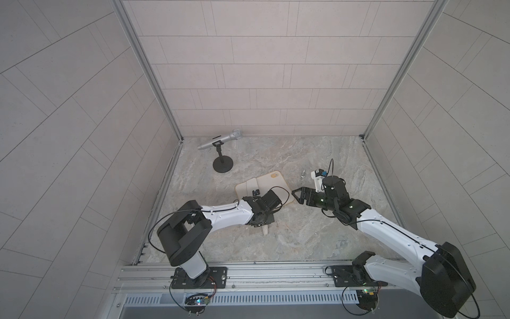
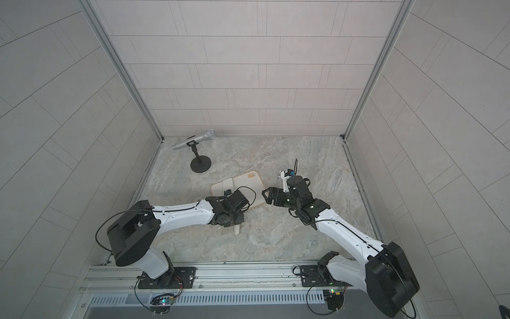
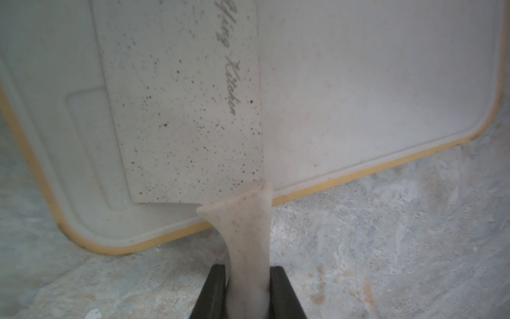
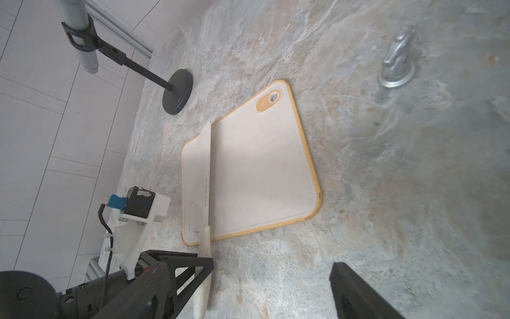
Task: Align the knife with the edge of the cutting board
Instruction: Adjust the knife.
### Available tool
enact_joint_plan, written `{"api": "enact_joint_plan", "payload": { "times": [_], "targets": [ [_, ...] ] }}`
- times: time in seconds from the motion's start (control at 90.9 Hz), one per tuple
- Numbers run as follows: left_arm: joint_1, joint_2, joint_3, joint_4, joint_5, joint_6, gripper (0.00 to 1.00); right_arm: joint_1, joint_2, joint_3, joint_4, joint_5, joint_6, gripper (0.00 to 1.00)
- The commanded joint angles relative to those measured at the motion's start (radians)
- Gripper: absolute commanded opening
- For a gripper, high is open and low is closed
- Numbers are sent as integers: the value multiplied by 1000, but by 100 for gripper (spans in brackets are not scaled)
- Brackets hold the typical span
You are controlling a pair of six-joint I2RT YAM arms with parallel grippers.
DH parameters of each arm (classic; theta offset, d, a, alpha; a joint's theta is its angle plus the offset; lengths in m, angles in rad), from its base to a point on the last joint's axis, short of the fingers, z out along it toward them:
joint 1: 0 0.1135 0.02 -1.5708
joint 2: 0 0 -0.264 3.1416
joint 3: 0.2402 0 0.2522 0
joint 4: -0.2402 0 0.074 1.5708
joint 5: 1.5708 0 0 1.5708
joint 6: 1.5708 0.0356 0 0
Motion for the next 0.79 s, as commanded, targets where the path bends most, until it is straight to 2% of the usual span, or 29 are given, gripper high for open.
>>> {"api": "enact_joint_plan", "payload": {
  "times": [0.0, 0.253, 0.363, 0.616, 0.781],
  "targets": [
    [-5, -10, -24, 57, 30, -8, 0, -1, 23, -9, 18, -167, -28, 89],
    [-3, -75, -48, 155, 65, 10, 0, -1, 25, -313, 493, -457, 121, 85],
    [-3, -122, -65, 197, 69, 17, 0, 5, 28, -370, 594, -529, 165, 84],
    [3, -197, -111, 292, 78, 15, 0, 62, 43, -392, 683, -582, 203, 84],
    [12, -209, -157, 385, 98, -11, 0, 120, 93, -368, 690, -552, 200, 84]
  ]
}}
